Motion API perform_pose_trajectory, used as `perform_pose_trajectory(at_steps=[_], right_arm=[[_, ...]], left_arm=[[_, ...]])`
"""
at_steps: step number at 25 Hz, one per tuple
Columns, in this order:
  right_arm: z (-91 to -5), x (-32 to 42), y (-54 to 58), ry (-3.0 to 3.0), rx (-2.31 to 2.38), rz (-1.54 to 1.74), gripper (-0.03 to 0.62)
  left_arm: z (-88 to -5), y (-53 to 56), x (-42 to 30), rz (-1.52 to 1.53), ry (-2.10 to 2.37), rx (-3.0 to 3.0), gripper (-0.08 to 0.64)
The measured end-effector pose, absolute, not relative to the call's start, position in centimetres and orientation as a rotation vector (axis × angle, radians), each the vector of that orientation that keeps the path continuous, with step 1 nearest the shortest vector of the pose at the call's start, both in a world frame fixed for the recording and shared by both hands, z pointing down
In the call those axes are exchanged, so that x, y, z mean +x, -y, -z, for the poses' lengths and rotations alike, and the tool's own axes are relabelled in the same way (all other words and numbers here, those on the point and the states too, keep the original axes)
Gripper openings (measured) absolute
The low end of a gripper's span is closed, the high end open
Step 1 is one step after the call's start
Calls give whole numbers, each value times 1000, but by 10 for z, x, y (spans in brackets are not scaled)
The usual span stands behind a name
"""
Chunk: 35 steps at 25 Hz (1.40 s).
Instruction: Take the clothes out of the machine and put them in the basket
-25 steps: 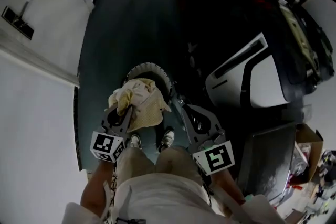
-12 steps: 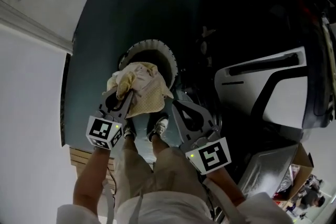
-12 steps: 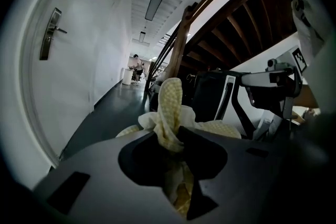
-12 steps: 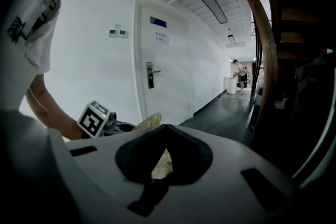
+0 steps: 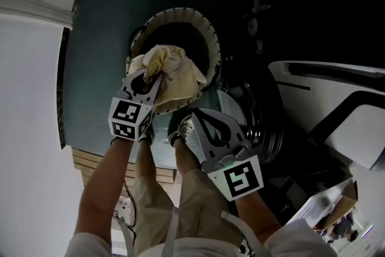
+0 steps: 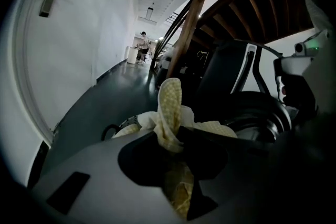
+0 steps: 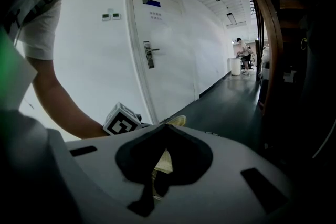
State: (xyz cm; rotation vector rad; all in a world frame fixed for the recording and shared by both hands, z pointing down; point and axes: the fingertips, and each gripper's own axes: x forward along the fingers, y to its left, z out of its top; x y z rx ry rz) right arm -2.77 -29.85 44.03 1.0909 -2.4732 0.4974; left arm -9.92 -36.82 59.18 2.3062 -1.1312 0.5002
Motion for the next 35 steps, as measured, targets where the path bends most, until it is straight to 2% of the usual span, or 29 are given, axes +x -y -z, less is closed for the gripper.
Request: perform_pose_trajectory(at_steps=[10,19,21,22,23,25,35], right_arm=[[-538,-25,309,2423,1085,-615,11],[-549,-6,326,2412,1081,-603,11],[-549,-3,326,2409,1075,-601,11],[-549,-1,326,2406,1077,-602,11],[-548,1,327,2404,1081,-604,11],[-546,3,328,2405,1090,-608,11],[-494,-9,337,2444,1136,-559,11]], left_arm=[[-721,395,-66,-683,1033,2246,98],[-800,401,-64,-817,1011,2085,110],[-807,402,-65,-854,1033,2086,150],[-807,403,-66,-870,1060,2104,201],[-805,404,-68,-876,1088,2121,290],[-800,402,-72,-876,1121,2134,365],[-747,407,-102,-844,1191,2118,367]])
